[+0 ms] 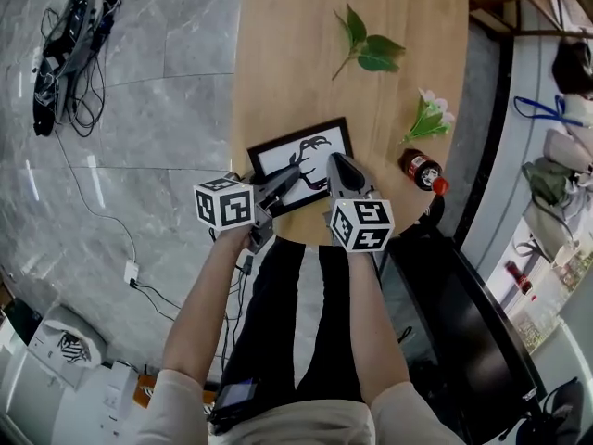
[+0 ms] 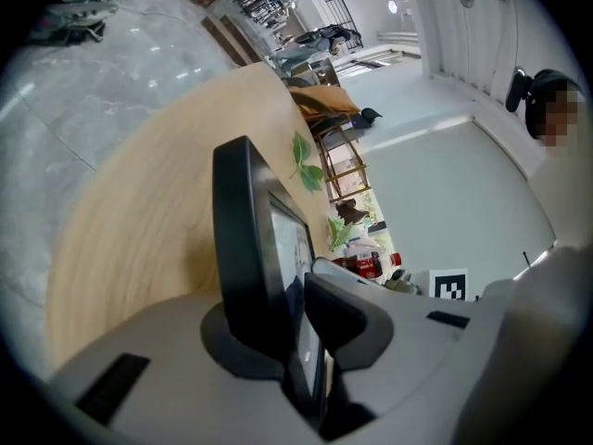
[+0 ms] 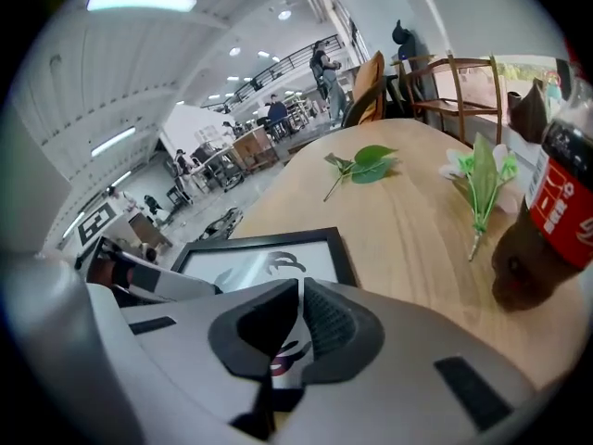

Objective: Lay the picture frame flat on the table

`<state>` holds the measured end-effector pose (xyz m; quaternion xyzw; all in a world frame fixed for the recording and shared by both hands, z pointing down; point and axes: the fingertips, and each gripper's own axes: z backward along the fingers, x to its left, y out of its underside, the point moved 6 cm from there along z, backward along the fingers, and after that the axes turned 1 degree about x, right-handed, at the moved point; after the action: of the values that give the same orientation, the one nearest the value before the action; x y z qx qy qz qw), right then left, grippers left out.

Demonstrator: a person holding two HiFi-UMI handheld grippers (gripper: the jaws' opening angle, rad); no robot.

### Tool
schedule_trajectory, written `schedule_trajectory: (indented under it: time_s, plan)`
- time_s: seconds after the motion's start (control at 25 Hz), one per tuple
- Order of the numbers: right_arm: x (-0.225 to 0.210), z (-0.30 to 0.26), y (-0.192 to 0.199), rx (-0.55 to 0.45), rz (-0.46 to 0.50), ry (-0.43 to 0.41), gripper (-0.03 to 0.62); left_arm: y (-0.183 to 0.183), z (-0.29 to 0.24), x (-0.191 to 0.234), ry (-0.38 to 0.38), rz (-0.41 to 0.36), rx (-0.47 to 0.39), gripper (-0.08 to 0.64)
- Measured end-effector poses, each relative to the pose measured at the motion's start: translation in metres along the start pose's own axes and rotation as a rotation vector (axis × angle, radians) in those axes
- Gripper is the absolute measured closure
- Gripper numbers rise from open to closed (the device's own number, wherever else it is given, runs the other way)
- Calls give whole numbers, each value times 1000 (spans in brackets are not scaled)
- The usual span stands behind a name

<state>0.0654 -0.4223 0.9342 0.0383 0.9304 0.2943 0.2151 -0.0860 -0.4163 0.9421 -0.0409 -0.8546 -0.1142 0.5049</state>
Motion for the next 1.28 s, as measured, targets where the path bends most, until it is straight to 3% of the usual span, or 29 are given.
schedule_trajectory:
  time_s: [0.32, 0.88, 1.28]
  plan:
    - [8, -4, 2, -6, 44, 45, 557, -4, 16, 11, -57, -36, 33, 469]
    - [16, -8, 9, 14, 143, 68, 557, 12, 37, 34, -135, 16, 52, 433]
    - [20, -11, 14, 25, 166, 110, 557, 27, 65, 49, -152, 41, 13, 433]
